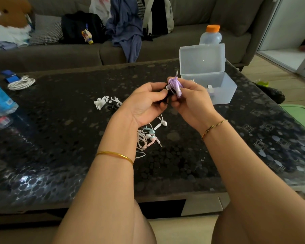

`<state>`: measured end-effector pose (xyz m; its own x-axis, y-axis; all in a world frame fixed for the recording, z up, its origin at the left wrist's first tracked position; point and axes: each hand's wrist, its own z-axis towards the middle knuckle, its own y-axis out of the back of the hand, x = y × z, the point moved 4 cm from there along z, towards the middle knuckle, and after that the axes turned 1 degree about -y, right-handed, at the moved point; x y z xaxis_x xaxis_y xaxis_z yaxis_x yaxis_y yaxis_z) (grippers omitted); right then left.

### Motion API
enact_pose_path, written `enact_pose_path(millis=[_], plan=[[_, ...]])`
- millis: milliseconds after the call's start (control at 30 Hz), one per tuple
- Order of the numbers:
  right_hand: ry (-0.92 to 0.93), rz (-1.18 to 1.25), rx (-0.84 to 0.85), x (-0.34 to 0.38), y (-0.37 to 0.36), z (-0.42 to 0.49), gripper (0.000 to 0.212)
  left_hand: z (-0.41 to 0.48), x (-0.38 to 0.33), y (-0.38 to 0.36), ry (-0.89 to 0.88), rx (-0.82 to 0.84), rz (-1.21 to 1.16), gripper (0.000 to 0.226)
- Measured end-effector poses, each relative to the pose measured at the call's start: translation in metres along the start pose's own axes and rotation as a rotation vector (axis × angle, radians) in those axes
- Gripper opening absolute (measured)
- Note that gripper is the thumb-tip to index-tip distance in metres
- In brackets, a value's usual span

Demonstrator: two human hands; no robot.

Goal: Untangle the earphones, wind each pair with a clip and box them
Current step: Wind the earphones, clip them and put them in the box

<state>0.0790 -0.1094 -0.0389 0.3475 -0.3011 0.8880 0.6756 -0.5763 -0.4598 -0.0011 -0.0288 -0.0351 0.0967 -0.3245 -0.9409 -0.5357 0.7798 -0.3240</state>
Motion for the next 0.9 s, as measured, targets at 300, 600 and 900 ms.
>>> enact_pose_path(millis=[300,600,900], plan=[[-0.106,0.132,-0.004,-0.0056,0.0026,0.0051,0.035,-0.0032,-0.0023,-0.001,0.003,0.017,0.024,0.022],[0.157,-0.538,-0.128,0.0009,0.0008,-0.002,0.025,-0.0019,0.0016,-0.0016,0.072,-0.113,0.062,0.029],[0.269,-0.635,-0.138,-0.0002,0.0012,0.0015,0.029,0.0005,0.0002,-0.0054,-0.012,-0.158,0.222,0.014]])
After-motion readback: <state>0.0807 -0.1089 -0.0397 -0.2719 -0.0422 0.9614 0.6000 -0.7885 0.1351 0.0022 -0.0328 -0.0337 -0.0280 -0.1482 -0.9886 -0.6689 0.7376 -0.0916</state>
